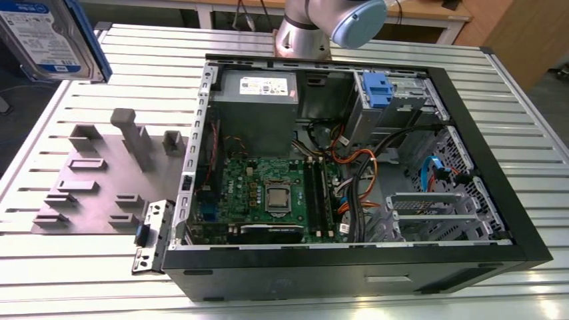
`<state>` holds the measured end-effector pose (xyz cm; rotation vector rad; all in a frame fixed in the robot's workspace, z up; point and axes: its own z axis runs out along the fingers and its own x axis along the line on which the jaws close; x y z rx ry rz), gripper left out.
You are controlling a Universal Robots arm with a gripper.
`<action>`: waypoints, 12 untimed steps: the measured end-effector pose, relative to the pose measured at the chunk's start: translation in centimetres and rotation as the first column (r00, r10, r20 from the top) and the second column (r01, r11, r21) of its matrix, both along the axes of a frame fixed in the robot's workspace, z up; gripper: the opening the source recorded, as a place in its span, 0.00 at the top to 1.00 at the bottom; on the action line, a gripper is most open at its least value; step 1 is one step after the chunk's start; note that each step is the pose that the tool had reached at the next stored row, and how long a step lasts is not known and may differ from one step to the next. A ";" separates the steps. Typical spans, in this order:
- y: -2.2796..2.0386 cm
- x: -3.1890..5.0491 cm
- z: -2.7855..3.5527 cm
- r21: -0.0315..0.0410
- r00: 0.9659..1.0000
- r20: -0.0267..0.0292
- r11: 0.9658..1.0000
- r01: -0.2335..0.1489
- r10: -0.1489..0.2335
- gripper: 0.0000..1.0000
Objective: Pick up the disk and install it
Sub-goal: 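Pick up the disk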
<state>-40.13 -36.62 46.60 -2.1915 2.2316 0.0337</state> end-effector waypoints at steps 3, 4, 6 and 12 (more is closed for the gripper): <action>0.00 0.00 0.77 0.000 1.000 0.000 1.000 0.000 0.000 0.65; 0.00 0.00 0.99 0.000 1.000 0.000 1.000 0.000 0.000 0.65; 0.00 0.00 1.31 0.000 1.000 0.000 1.000 0.000 0.000 0.65; 0.00 0.00 1.32 0.000 1.000 0.000 1.000 0.000 0.000 0.65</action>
